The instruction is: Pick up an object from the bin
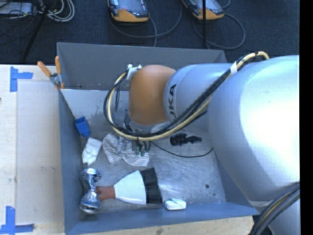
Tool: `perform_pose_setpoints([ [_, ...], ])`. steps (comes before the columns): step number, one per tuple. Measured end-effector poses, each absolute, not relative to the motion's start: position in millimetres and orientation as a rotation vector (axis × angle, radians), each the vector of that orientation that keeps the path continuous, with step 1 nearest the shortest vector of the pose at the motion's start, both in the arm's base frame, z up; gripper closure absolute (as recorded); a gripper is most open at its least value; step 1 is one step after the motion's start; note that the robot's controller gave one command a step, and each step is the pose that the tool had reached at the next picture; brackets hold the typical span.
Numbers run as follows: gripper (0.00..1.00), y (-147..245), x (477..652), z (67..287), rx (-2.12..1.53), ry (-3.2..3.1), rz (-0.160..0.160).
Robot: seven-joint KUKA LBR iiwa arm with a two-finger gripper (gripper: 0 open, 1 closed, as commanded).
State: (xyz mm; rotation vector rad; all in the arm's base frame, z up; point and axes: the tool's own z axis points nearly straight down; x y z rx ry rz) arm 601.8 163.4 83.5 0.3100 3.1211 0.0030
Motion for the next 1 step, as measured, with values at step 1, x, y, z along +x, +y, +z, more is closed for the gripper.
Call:
perform_pose_setpoints([
  [1,1.0,162.7,598.9,94.0,0.311,3.129,-0.001],
])
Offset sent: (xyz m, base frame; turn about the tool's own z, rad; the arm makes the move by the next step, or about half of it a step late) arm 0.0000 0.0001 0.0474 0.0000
